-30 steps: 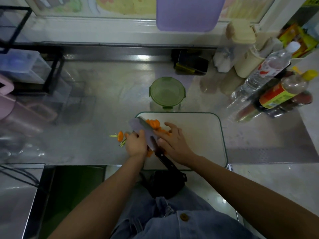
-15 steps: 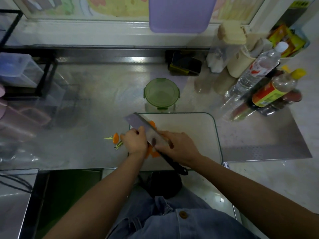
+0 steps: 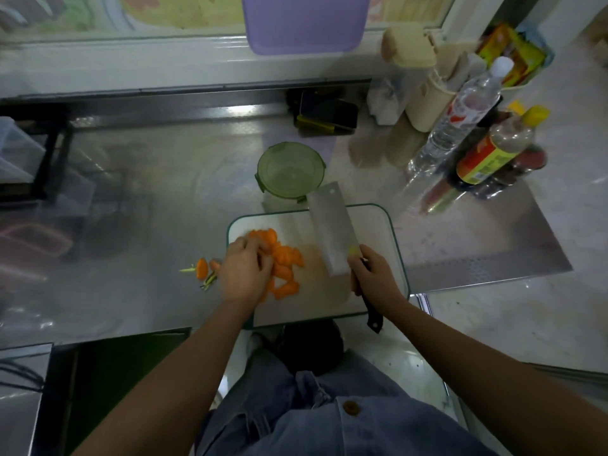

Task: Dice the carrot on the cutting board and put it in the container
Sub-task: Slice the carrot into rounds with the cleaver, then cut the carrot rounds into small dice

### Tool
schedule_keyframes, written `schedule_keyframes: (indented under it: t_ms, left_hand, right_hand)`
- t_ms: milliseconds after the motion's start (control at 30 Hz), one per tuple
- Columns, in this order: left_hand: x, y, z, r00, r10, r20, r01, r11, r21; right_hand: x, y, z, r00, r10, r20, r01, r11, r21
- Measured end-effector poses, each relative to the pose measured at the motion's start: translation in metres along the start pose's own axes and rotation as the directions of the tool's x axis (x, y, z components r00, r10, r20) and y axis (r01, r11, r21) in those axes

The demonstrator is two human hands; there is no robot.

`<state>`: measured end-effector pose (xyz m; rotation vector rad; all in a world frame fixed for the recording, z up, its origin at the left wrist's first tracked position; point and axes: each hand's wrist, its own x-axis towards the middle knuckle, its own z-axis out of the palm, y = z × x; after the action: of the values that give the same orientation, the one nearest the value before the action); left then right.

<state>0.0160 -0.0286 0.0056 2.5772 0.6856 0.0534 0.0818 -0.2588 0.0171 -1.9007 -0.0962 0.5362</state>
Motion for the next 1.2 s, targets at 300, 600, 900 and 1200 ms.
schedule_keyframes:
  t_ms: [300, 600, 900, 1200]
  left_hand:
    - [-0.011, 0.0, 0.01, 0.912, 0.406, 0.064, -0.41, 0.885, 0.223]
    - [0.002, 0.014, 0.007, 0.94, 0.339, -0.019, -0.339, 0.941, 0.013]
    - [0.002, 0.1, 0.047, 0.918, -0.154, 0.365, 0.315, 0.843, -0.435]
    - [-0.008, 0.108, 0.065, 0.917, -0.257, 0.306, 0.355, 0.876, -0.325]
  right_hand:
    - [0.006, 0.011, 0.008, 0.999, 0.009, -0.037, -0.007, 0.999, 0.048]
    - [0.002, 0.012, -0.002, 0.995, 0.028, -0.101, -0.022, 0.998, 0.054]
    - [-0.012, 0.021, -0.034, 0.972, 0.003, -0.233, -0.091, 0.926, -0.367]
    - [-0.018, 0.022, -0.036, 0.984, -0.177, -0.031, 0.105, 0.705, -0.701]
